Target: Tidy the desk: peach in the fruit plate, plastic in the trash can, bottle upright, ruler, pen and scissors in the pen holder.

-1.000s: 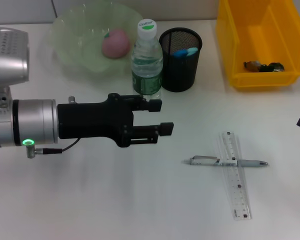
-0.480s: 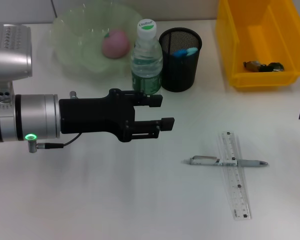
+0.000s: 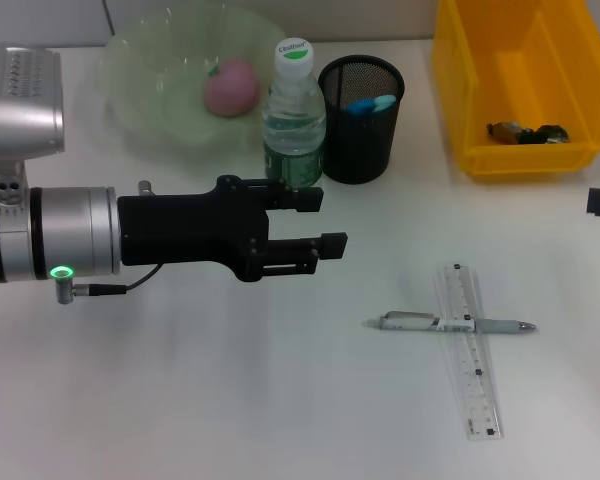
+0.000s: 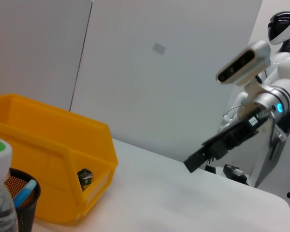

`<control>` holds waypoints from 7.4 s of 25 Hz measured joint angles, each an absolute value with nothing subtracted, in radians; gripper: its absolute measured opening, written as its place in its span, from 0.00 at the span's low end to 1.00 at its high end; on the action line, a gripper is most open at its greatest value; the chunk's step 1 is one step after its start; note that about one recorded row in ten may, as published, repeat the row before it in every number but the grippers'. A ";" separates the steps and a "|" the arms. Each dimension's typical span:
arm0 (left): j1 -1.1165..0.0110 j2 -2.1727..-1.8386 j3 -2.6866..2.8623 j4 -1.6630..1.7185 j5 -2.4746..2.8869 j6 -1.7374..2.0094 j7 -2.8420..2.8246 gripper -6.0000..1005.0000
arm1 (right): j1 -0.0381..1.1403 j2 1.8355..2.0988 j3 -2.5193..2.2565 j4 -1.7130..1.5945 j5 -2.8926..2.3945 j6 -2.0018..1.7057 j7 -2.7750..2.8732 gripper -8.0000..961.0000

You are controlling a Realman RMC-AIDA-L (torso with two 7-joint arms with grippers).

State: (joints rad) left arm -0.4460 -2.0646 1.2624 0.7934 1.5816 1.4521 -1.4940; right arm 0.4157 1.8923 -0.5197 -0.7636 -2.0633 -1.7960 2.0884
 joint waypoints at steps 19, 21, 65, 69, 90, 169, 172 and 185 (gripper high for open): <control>-0.459 -2.063 1.261 0.794 1.581 1.433 -1.502 0.66 | 0.740 1.872 -0.765 -1.034 -2.512 -1.908 2.644 0.68; -0.458 -2.063 1.261 0.794 1.581 1.431 -1.501 0.66 | 0.776 1.884 -0.802 -1.024 -2.548 -1.908 2.665 0.68; -0.450 -2.069 1.261 0.773 1.581 1.417 -1.489 0.66 | 0.946 2.030 -0.950 -0.683 -2.723 -1.597 2.800 0.68; -0.452 -2.069 1.261 0.767 1.580 1.417 -1.489 0.66 | 0.957 2.038 -0.959 -0.682 -2.723 -1.581 2.799 0.68; -0.458 -2.069 1.263 0.753 1.579 1.402 -1.489 0.66 | 0.970 2.062 -1.056 -0.682 -2.732 -1.524 2.802 0.68; -0.451 -2.068 1.261 0.752 1.574 1.391 -1.477 0.66 | 0.988 2.081 -1.105 -0.660 -2.718 -1.493 2.798 0.55; -0.451 -2.068 1.261 0.752 1.574 1.391 -1.477 0.66 | 0.988 2.082 -1.104 -0.660 -2.718 -1.495 2.798 0.55; -0.449 -2.068 1.261 0.745 1.574 1.391 -1.477 0.66 | 0.992 2.082 -1.107 -0.661 -2.718 -1.503 2.801 0.55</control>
